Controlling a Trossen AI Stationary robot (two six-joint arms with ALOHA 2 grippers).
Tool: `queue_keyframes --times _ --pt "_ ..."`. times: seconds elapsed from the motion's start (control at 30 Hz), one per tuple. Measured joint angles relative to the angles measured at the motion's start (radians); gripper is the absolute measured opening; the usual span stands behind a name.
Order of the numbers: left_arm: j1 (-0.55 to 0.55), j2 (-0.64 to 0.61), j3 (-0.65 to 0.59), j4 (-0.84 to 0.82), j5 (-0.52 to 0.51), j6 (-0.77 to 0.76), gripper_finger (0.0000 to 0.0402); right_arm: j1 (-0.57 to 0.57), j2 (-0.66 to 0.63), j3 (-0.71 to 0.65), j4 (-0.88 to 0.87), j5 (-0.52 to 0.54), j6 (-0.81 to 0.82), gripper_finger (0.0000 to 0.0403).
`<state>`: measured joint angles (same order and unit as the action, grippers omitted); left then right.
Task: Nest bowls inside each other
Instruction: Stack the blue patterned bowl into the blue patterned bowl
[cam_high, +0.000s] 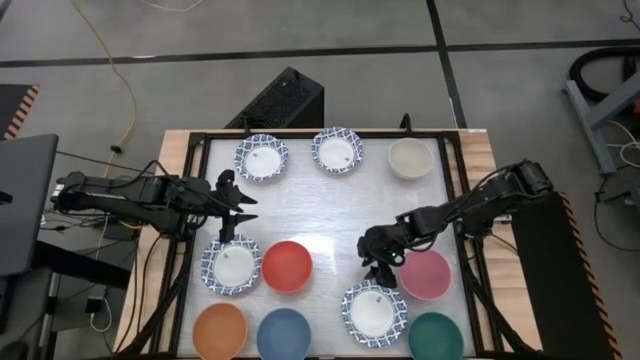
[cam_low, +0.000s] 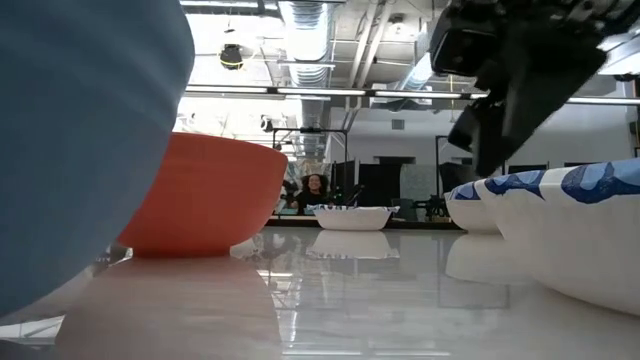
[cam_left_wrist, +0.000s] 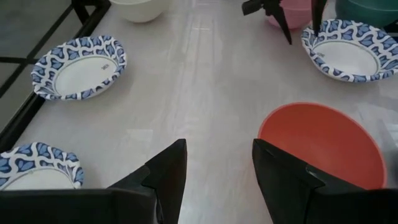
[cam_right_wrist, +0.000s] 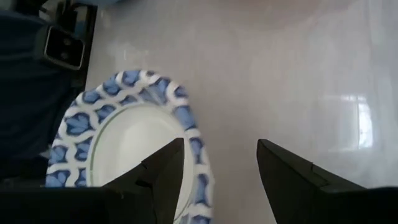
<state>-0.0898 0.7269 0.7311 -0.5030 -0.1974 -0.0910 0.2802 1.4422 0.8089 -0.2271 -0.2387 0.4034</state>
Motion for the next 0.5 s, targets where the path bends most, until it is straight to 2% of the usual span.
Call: queue_keyframes --times 0.33,0.5 --pt "0.000 0.000 0.000 -0.003 -0.015 0.005 0.0174 0.019 0.003 0.000 0.000 0.005 0.008 0.0223" --pt "0.000 0.000 0.000 -0.009 -0.024 0.007 0.0174 0.019 0.052 0.000 -0.002 0.008 0.008 0.0223"
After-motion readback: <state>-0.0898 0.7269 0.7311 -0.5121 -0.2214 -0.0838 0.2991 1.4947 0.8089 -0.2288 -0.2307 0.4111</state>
